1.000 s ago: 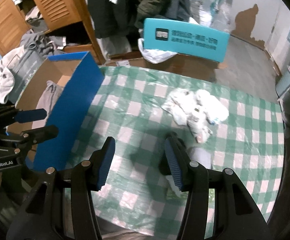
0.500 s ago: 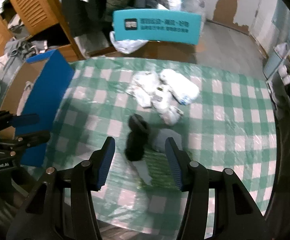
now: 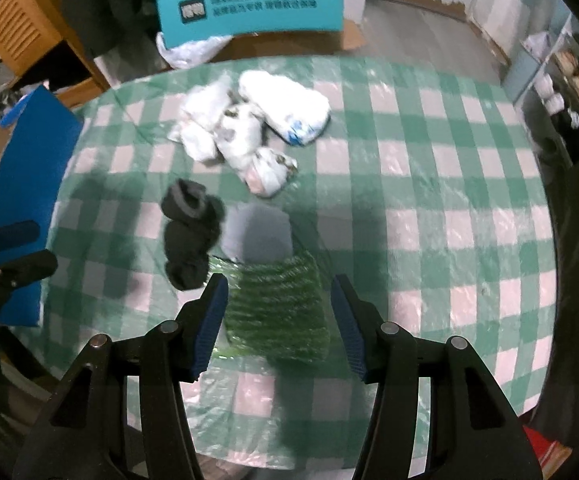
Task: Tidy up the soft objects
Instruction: 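Move both tools back over the green mesh scrubber on the table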
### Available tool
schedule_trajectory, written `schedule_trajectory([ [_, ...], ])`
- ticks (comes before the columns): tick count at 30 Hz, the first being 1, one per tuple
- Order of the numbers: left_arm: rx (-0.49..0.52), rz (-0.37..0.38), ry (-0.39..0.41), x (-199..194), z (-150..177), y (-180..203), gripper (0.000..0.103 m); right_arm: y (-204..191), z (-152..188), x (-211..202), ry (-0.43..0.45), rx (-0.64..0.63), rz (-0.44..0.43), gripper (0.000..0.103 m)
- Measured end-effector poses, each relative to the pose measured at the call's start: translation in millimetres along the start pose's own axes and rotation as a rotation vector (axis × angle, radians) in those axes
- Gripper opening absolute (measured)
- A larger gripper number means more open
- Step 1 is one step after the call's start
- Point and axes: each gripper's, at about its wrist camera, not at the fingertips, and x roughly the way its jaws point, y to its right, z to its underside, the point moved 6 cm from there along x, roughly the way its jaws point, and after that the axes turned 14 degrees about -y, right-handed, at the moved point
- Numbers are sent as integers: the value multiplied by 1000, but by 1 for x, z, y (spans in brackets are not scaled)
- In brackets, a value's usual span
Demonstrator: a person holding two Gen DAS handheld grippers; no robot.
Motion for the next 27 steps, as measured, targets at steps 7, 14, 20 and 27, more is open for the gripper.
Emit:
schedule_trajectory([
  [7, -7, 35, -24, 18, -8, 7, 52, 5, 3, 19, -37, 6, -21, 54],
  [14, -7, 40, -38, 31, -16, 12, 58, 1, 5, 31, -63, -14, -25, 54],
  [20, -5, 44, -40, 41, -25, 17, 66, -1, 8, 36, -73, -31, -10, 47],
  [27, 13, 26, -48, 56, -39, 28, 72, -12, 12, 43, -93, -81, -34, 23],
])
